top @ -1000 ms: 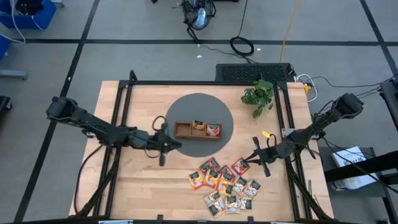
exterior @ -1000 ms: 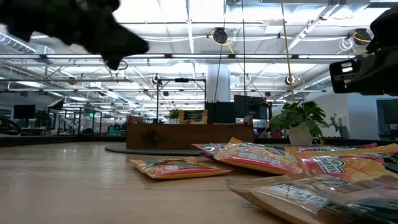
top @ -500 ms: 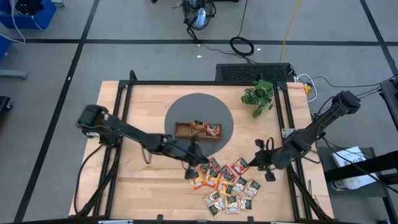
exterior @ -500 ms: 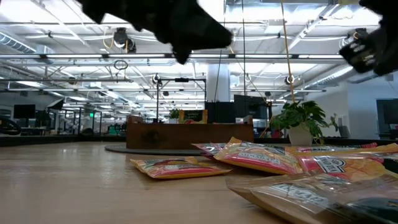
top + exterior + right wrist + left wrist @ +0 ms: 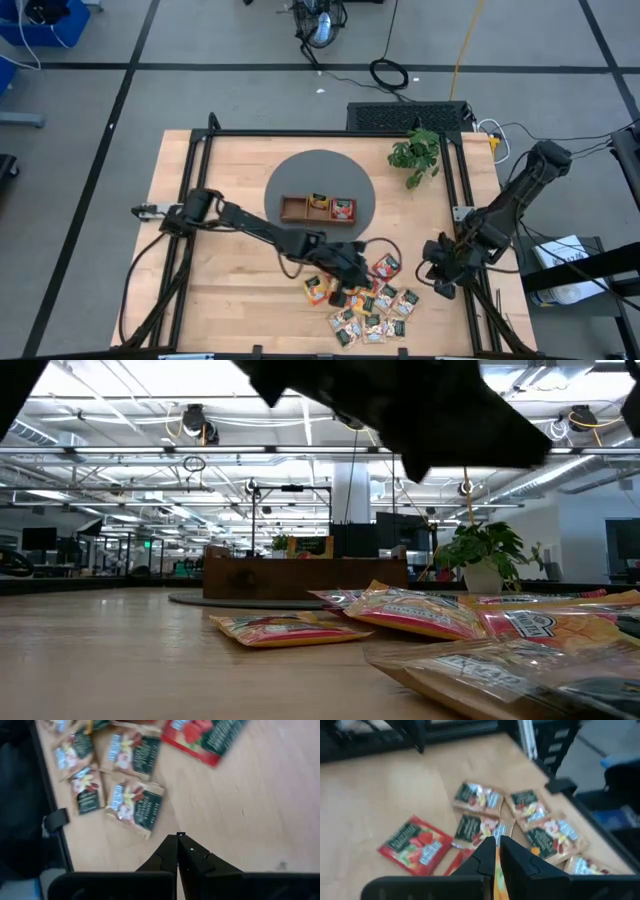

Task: Pick & Place Tea
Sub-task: Put the brown tea bag into the left section of the wooden organizer

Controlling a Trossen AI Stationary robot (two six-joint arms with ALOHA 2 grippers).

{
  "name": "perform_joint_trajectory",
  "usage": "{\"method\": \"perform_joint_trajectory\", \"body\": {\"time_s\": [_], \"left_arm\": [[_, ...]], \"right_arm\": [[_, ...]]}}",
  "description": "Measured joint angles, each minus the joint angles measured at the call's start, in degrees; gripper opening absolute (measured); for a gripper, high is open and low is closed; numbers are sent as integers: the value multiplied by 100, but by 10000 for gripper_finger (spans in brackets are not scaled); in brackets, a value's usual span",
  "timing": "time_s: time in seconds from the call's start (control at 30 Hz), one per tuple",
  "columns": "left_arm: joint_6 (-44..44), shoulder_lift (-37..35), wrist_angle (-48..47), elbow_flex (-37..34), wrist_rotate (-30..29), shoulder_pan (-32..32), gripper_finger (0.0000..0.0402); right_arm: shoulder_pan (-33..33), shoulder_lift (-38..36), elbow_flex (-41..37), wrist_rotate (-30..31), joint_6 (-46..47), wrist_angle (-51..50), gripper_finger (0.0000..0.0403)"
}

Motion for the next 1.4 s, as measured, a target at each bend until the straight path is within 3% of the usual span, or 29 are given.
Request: {"method": "perform_joint_trajectory", "body": {"time_s": [0.33,0.67,1.1,1.4], "left_arm": [[630,1166,-718,1687,271,-28,31],[806,1982,-1467,2912,518,98,31],[870,1994,-1597,2981,657,50,31],[1127,1989,-1869,2979,834,-125,31]], "right_arm": [[53,78,-1102,-358,919,2268,0],[317,806,-1405,-327,1918,2727,0],[344,2344,-1395,-339,1695,5003,1],[322,2524,-1382,28,1284,5205,35]]}}
